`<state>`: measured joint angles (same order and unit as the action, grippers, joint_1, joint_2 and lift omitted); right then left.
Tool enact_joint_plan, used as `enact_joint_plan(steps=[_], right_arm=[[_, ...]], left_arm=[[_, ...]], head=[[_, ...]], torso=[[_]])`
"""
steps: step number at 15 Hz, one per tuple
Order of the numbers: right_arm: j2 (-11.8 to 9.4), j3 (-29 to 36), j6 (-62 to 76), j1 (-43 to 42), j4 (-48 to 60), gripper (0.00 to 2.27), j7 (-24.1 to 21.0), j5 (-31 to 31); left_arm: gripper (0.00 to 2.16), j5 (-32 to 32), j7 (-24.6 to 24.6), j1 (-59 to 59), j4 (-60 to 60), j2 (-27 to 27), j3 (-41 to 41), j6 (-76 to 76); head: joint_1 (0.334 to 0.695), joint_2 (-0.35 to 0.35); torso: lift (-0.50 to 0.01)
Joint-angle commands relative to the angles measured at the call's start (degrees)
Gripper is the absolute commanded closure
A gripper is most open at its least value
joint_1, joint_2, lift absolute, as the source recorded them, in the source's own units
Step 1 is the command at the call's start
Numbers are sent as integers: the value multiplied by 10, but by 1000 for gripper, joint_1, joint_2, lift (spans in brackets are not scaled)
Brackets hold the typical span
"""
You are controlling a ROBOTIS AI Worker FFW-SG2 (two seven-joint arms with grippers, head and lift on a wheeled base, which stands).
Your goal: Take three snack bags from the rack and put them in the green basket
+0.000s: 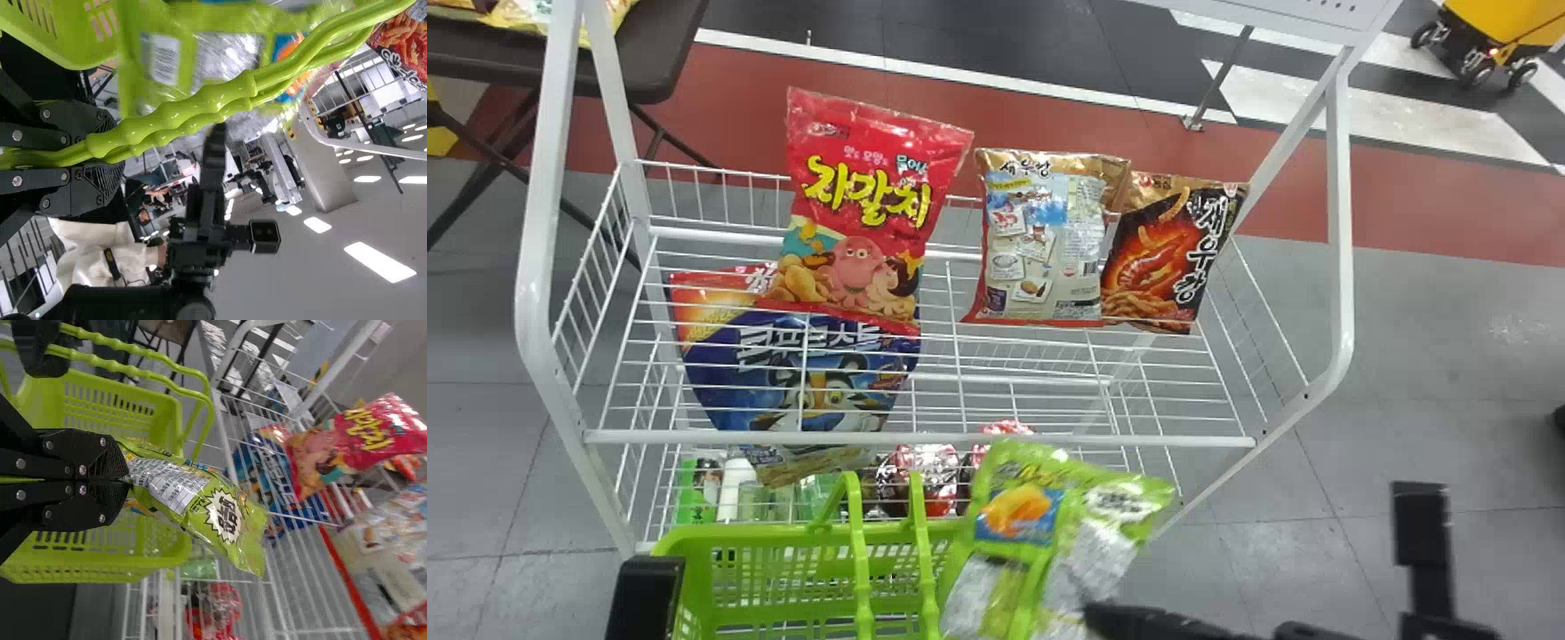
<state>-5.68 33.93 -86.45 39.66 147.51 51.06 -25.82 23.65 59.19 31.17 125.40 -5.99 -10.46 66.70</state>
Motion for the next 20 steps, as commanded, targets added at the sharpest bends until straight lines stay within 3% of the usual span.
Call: enact_joint_plan(steps=[1, 5, 6, 8, 15, 18, 20], right_arm=[[-8, -68, 0, 2, -27, 2010, -4, 27], [-29, -167, 35, -1, -78, 1993, -22, 71], [-29, -179, 49, -6, -93, 1639, -30, 74], [-29, -194, 47, -23, -116, -1, -30, 77], [-64, -160, -36, -27, -86, 53, -4, 75], [-63, -122, -36, -25, -83, 53, 18, 65], [-57, -73, -32, -25, -74, 53, 24, 24]], left_arm=[[1227, 1, 1, 3, 5, -2, 0, 1], [1224, 0, 2, 14, 15, -2, 3, -1], [1224, 0, 2, 17, 18, -2, 2, -1], [1224, 0, 2, 21, 21, -3, 1, -1], [1224, 0, 8, 23, 21, -4, 5, -1], [1224, 0, 7, 20, 20, -3, 5, -1], [1224, 0, 7, 19, 19, -3, 5, -1]], head=[[695, -350], [695, -350], [695, -350], [695, -350], [695, -350], [695, -350], [695, -350]], torso=[[-7], [-7], [-7], [-7], [-7], [-7], [-7]])
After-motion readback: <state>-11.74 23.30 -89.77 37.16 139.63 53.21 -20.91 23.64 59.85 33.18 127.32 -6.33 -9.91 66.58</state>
